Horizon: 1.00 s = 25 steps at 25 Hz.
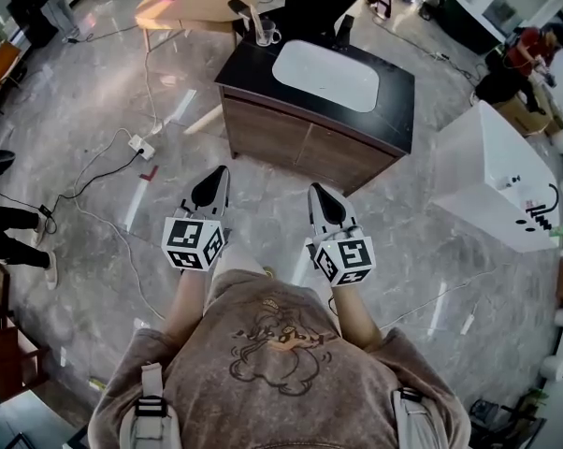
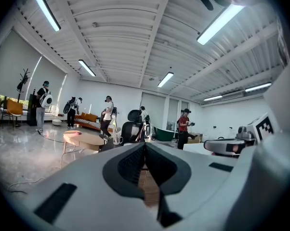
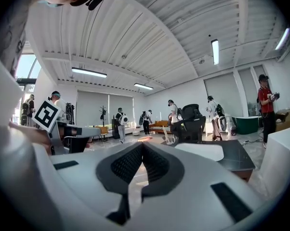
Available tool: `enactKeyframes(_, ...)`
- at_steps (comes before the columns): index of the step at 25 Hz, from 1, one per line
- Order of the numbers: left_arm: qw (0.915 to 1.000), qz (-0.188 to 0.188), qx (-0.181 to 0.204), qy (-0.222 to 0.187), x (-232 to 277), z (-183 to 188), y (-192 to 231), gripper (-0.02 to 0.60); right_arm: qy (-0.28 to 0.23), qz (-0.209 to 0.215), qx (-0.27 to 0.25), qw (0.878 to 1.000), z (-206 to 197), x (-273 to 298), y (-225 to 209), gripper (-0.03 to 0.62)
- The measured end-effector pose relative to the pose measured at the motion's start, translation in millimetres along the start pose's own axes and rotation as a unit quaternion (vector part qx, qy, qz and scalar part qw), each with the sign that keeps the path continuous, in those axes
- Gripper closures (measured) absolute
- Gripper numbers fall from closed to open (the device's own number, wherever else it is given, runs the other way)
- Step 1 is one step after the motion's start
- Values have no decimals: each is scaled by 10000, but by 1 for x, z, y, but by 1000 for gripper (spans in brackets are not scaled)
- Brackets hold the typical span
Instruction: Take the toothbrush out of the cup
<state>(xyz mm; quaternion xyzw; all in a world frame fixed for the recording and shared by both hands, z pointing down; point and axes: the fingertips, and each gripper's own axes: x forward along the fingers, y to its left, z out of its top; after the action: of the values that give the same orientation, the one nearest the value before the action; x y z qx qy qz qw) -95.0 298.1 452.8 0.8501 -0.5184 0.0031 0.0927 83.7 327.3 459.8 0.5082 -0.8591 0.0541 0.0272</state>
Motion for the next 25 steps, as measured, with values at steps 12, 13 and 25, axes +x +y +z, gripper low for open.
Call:
enactKeyframes(12,9992,279,183,-209,44,10,14,563,127,-186,-10,9997,-8,29,-48,579)
enactKeyframes(13,9993,264,183,-209,51,11,16,563,132,-187,-6,9997,-7,34,-52,579)
enactKeyframes(25,9996,78,277,-62,148,30,60,564,74,-205,37,9998,7,123,-97,578)
